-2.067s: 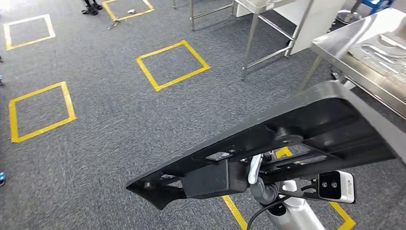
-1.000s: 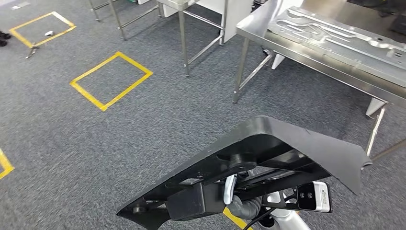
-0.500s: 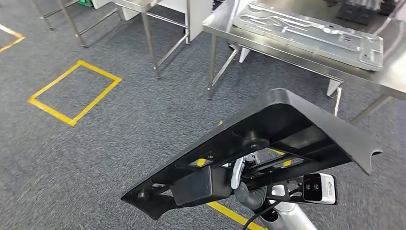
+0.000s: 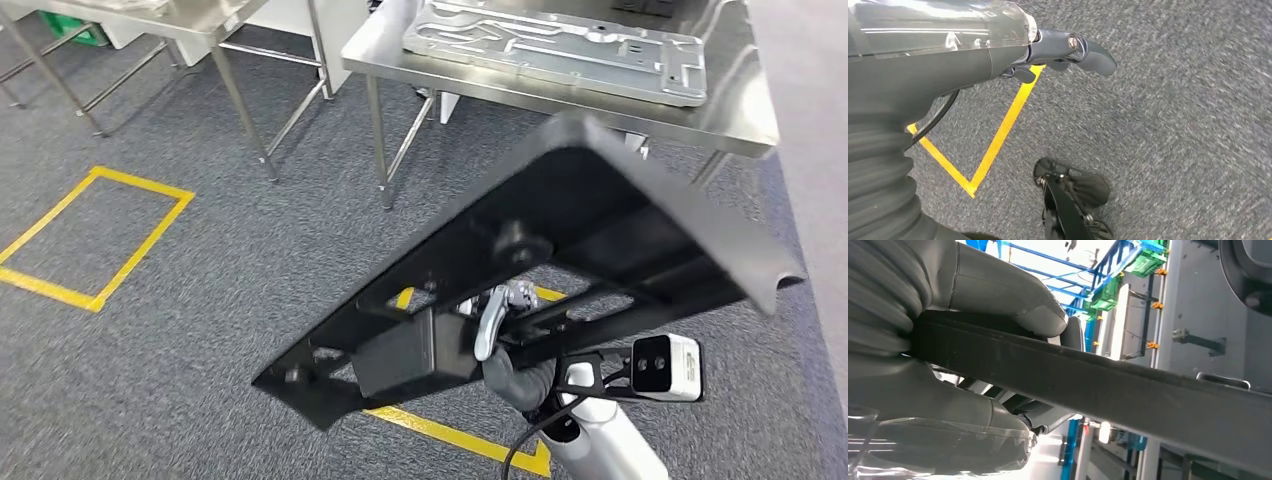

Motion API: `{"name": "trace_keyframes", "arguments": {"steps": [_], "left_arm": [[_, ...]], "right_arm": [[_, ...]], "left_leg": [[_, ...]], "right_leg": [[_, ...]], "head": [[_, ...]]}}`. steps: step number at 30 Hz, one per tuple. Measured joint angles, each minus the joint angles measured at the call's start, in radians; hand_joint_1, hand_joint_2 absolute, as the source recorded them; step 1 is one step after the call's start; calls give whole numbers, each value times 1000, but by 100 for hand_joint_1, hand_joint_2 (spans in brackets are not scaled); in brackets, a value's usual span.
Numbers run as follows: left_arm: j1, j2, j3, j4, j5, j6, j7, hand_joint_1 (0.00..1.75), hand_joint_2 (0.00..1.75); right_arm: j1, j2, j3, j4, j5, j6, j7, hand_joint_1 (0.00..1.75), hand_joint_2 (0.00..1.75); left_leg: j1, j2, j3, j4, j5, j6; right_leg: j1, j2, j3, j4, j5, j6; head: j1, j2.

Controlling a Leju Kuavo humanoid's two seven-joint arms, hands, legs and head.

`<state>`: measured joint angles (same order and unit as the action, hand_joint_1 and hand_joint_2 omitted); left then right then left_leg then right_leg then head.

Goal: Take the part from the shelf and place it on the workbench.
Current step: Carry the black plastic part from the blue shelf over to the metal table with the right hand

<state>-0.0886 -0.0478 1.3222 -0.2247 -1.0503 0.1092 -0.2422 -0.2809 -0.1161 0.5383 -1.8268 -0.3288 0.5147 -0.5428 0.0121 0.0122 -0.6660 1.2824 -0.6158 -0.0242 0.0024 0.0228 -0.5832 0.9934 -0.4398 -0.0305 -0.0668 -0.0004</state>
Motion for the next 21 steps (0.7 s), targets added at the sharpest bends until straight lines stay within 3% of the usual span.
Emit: {"name": "trace_keyframes", "arguments": {"steps": [1, 2, 3, 5, 7, 9, 11, 13, 15, 16, 17, 19, 21], "left_arm": [[1, 0, 0, 0, 2, -2, -2, 0, 175], [1, 0, 0, 0, 4, -3, -5, 0, 175], [1, 0, 0, 0, 4, -4, -8, 0, 175], [-1, 0, 0, 0, 6, -6, -13, 0, 175], [-2, 0, 0, 0, 10, -8, -16, 0, 175], [-4, -1, 0, 0, 14, -13, -20, 0, 175], [-6, -3, 0, 0, 16, -18, -25, 0, 175], [-5, -4, 0, 0, 18, -24, -29, 0, 175], [-3, -4, 0, 0, 20, -29, -30, 0, 175], [-3, -4, 0, 0, 21, -32, -30, 0, 175], [-4, -4, 0, 0, 22, -34, -30, 0, 175], [-5, -5, 0, 0, 23, -40, -30, 0, 175], [-6, -6, 0, 0, 25, -45, -30, 0, 175]], "right_arm": [[8, 0, -1, 0, 3, 5, -2, 175, 175], [12, -1, -3, 0, 2, 11, -7, 175, 175], [13, -2, -7, 1, 0, 17, -11, 175, 175], [12, -4, -17, 3, -6, 27, -19, 175, 175], [12, -8, -24, 5, -10, 32, -24, 175, 175], [14, -13, -30, 8, -13, 35, -31, 175, 175], [13, -19, -39, 10, -14, 36, -37, 175, 175], [10, -22, -45, 15, -7, 34, -40, 175, 175], [9, -25, -48, 20, 2, 31, -41, 175, 175], [10, -27, -50, 23, 4, 31, -41, 175, 175], [10, -29, -52, 25, 5, 31, -41, 175, 175], [9, -32, -56, 28, 5, 30, -45, 175, 175], [9, -34, -60, 28, 6, 29, -50, 175, 175]], "left_leg": [[0, -2, -11, 10, 12, -1], [1, -4, -4, -20, 43, 0], [2, -12, 18, -82, 85, 0], [7, -57, 70, -208, 141, 4], [8, -86, 89, -254, 146, 12], [7, -70, 92, -261, 149, 25], [10, -51, 97, -271, 154, 38], [9, -33, 100, -277, 155, 46], [7, -17, 100, -277, 154, 48], [7, -10, 100, -277, 153, 47], [7, -6, 102, -277, 152, 46], [7, -1, 107, -277, 149, 43], [4, 0, 110, -276, 144, 34]], "right_leg": [[0, 15, 1, 2, -1, 0], [-1, 30, 2, 5, -3, 2], [-2, 44, 3, 9, -6, 5], [-2, 70, 1, 19, -12, 13], [-5, 91, -9, 26, -13, 24], [-8, 106, -15, 25, -10, 37], [-6, 67, -29, 54, -30, 49], [-7, 6, -82, 161, -87, 59], [-14, -15, -145, 284, -133, 68], [-16, -17, -156, 303, -130, 71], [-18, -18, -146, 282, -108, 72], [-19, -24, -78, 150, -40, 69], [-13, -31, -21, 38, -5, 59]], "head": [[0, 0], [0, 0], [0, 0], [0, 0], [0, 0], [0, 0], [0, 0], [0, 0], [0, 0], [0, 0], [0, 0], [0, 0], [0, 0]]}}
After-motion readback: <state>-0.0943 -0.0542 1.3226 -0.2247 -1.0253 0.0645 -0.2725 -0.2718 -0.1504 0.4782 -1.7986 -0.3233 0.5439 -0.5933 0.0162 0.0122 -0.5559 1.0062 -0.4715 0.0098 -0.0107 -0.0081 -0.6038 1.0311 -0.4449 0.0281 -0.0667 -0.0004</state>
